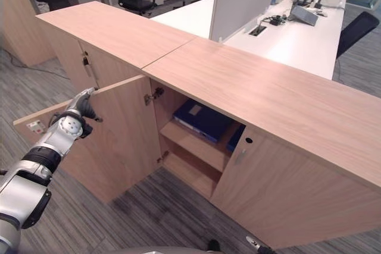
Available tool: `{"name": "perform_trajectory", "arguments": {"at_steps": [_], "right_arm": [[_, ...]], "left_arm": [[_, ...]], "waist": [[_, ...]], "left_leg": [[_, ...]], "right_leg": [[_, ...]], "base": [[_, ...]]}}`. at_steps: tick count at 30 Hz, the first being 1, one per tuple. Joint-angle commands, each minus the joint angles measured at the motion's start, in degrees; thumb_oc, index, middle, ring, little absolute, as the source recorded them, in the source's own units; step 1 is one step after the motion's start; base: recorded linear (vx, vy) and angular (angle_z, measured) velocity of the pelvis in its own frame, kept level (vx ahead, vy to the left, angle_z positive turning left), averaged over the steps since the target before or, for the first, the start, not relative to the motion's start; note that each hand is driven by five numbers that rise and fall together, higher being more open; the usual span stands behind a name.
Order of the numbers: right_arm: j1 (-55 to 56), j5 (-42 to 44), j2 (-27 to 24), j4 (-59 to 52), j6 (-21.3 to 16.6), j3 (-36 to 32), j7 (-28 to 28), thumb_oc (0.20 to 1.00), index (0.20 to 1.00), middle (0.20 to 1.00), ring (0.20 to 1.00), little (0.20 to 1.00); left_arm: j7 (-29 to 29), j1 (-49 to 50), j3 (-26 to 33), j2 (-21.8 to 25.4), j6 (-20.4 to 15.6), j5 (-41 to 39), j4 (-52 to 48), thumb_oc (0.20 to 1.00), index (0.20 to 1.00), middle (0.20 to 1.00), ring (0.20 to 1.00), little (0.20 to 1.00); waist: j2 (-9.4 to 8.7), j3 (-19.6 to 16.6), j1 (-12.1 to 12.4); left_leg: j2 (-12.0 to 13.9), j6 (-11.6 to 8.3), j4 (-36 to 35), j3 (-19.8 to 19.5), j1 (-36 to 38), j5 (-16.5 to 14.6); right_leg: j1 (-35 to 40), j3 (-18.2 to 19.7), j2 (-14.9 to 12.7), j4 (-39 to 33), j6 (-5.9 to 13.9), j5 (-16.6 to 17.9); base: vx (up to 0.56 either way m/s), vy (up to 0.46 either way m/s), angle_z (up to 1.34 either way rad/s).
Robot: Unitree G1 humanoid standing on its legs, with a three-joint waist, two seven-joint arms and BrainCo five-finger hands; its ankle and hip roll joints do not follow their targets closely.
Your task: Put the empty folder in the office cabinet
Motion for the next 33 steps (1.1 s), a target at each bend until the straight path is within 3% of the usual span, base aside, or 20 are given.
{"name": "perform_trajectory", "arguments": {"at_steps": [1,7,13,16,24,28,33], "right_arm": [[-5.72,-1.15,-1.18,2.96,-0.27,0.37,-0.75,1.000,1.000,1.000,1.000,1.000],[-6.50,0.30,0.93,2.09,-0.15,-0.19,-2.10,1.000,1.000,1.000,1.000,1.000],[-7.07,1.74,2.21,1.46,-0.15,0.58,-3.36,1.000,1.000,1.000,1.000,1.000],[-7.26,2.60,2.82,1.26,0.03,0.99,-4.05,1.000,1.000,1.000,1.000,1.000],[-7.37,2.93,3.50,1.61,0.47,1.81,-3.84,1.000,1.000,1.000,1.000,1.000],[-6.58,3.04,3.62,2.16,0.21,1.48,-3.54,1.000,1.000,1.000,1.000,1.000],[-6.11,3.42,3.99,2.67,0.21,1.20,-2.92,1.000,1.000,1.000,1.000,1.000]], "left_arm": [[-11.60,11.26,-3.22,-13.60,0.65,-5.95,3.26,1.000,1.000,1.000,1.000,1.000],[-15.56,19.46,-6.49,-20.16,0.48,-16.68,-7.99,1.000,1.000,1.000,1.000,1.000],[-15.71,19.35,-11.75,-21.98,1.16,-21.63,-15.07,1.000,1.000,1.000,1.000,1.000],[-16.62,18.72,-15.18,-21.60,1.87,-22.74,-20.84,1.000,1.000,1.000,1.000,1.000],[-15.94,15.38,-16.35,-20.53,1.86,-28.63,-27.37,1.000,1.000,1.000,1.000,1.000],[-16.84,13.61,-17.45,-17.48,1.31,-33.50,-38.48,1.000,1.000,1.000,1.000,1.000],[-17.17,12.70,-17.44,-15.36,1.29,-35.82,-43.29,1.000,1.000,1.000,1.000,1.000]], "waist": [[2.05,4.11,-2.02],[2.21,5.08,-1.68],[2.19,5.90,-1.81],[2.19,6.23,-1.96],[2.72,6.47,-2.30],[3.24,6.23,-2.49],[3.40,5.95,-2.42]], "left_leg": [[1.06,1.71,0.17,-5.02,-2.88,-3.86],[1.12,1.75,0.17,-6.23,-3.62,-3.51],[1.39,1.58,0.17,-7.33,-4.55,-3.13],[1.68,1.38,0.17,-7.95,-4.86,-3.01],[1.91,1.02,0.17,-8.48,-4.98,-2.75],[1.84,0.92,0.17,-8.64,-4.82,-2.91],[1.78,0.84,0.17,-8.78,-4.71,-2.97]], "right_leg": [[3.38,-4.77,-3.15,0.33,5.77,-3.82],[3.34,-5.41,-2.88,0.33,5.34,-4.17],[3.09,-6.08,-2.50,0.33,5.02,-4.59],[3.17,-6.62,-2.20,0.33,4.82,-4.97],[3.40,-7.09,-1.95,0.33,4.65,-5.36],[3.80,-7.35,-1.98,0.33,4.81,-5.59],[4.04,-7.64,-2.00,0.33,4.82,-5.68]], "base": [[-0.01,-0.016,0.09],[-0.02,-0.023,0.13],[-0.03,-0.034,0.18],[-0.02,-0.053,0.17],[-0.01,-0.014,-0.13],[0.00,-0.003,-0.25],[0.00,-0.001,0.02]]}}
